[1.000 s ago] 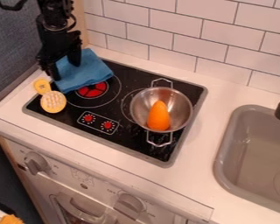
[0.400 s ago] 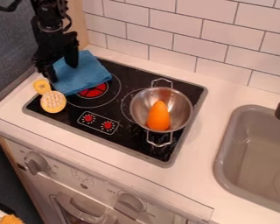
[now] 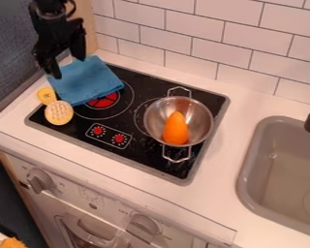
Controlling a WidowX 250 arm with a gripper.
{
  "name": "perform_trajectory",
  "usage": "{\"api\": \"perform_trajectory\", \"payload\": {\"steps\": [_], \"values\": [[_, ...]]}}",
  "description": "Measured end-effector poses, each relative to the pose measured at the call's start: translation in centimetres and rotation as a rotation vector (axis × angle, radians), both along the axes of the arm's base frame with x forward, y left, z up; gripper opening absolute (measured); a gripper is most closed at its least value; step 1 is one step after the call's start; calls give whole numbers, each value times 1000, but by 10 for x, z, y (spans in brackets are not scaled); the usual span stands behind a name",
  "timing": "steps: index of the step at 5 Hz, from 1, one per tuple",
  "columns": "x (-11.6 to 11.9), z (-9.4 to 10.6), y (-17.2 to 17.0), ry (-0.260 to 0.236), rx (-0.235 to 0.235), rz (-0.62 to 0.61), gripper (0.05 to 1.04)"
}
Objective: Moved the blue cloth to left upper corner of the stove
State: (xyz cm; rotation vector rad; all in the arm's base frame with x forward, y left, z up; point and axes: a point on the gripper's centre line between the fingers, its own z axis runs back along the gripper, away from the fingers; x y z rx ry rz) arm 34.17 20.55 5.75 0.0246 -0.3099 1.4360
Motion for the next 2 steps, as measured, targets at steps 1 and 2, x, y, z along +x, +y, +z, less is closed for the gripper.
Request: {"api": "perform_trajectory", "payload": {"steps": [1,2], "values": [[-7,24,-8,-40,3,-9,999],[-16,43,-14,-63,30,-43,999]]}}
